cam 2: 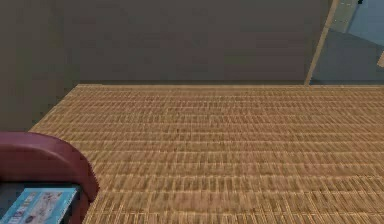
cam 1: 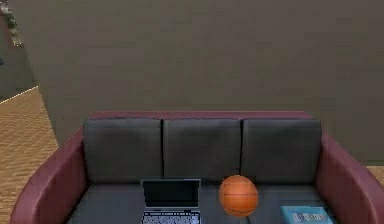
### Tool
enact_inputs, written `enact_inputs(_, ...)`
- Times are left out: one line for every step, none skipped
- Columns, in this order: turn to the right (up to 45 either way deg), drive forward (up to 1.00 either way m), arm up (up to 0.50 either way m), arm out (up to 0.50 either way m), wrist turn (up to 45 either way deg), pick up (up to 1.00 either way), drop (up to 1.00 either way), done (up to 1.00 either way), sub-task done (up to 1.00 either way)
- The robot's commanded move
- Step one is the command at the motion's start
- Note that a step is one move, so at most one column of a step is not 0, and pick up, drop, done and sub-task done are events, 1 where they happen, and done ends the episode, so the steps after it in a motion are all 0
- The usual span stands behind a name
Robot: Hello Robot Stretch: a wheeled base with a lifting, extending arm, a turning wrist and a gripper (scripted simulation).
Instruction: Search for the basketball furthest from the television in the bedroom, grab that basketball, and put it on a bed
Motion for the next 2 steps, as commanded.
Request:
enact_inputs(0.0, 0.4, 0.0, 0.0, 0.0, 0.0, 0.0, 0.0, 0.0)
enact_inputs(-45.0, 0.0, 0.0, 0.0, 0.0, 0.0, 0.0, 0.0, 0.0)
